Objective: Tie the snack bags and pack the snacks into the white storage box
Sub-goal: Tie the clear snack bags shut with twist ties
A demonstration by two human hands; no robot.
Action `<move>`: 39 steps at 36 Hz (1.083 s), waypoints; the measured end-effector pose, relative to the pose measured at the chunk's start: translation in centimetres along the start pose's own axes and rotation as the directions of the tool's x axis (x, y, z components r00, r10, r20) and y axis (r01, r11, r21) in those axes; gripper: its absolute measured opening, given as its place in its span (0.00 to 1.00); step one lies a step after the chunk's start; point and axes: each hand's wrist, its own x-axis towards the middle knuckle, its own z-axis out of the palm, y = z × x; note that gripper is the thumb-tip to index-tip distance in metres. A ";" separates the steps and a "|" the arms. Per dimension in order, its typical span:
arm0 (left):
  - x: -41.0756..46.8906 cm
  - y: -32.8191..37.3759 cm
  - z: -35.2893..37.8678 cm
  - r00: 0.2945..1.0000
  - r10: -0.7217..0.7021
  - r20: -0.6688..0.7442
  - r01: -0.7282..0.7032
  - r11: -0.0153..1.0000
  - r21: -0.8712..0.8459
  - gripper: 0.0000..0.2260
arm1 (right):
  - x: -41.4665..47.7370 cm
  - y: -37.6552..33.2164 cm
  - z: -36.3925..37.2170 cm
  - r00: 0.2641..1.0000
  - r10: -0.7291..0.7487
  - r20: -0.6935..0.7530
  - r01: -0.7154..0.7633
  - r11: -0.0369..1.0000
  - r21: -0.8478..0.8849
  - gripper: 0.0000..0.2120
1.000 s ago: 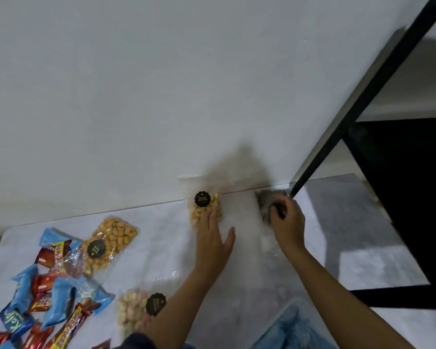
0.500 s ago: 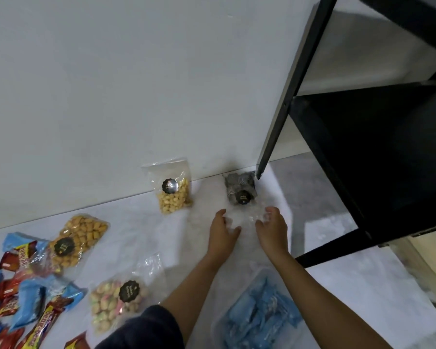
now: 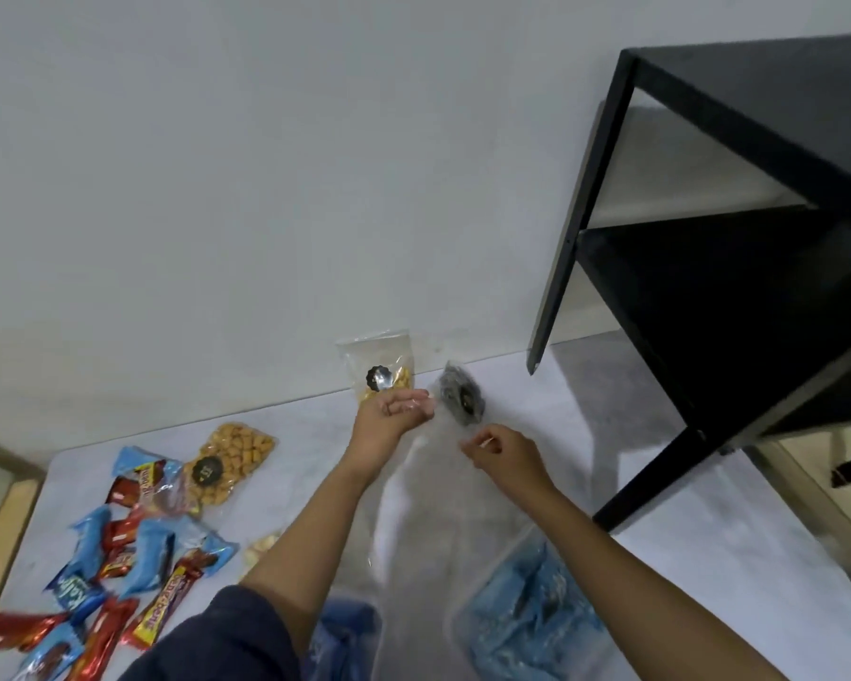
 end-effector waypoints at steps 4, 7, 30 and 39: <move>-0.5 3.0 -1.6 0.993 0.012 0.117 -0.033 0.984 0.176 0.08 | 0.3 -1.9 0.1 0.983 -0.182 -0.034 0.179 0.980 -0.090 0.17; -0.9 5.1 -2.3 0.976 -0.018 0.219 -0.052 0.949 0.312 0.07 | 0.6 -3.4 0.2 0.934 -0.358 0.006 0.356 0.928 -0.110 0.30; -3.7 0.7 -5.3 0.996 0.082 -0.027 -0.059 0.872 0.485 0.07 | -0.5 -2.0 1.7 0.998 -0.049 0.049 0.036 0.972 0.232 0.09; -4.7 0.9 -5.1 0.999 -0.002 -0.037 0.006 0.996 0.093 0.05 | -0.8 -2.6 0.4 0.962 -0.249 0.114 0.212 0.940 0.267 0.02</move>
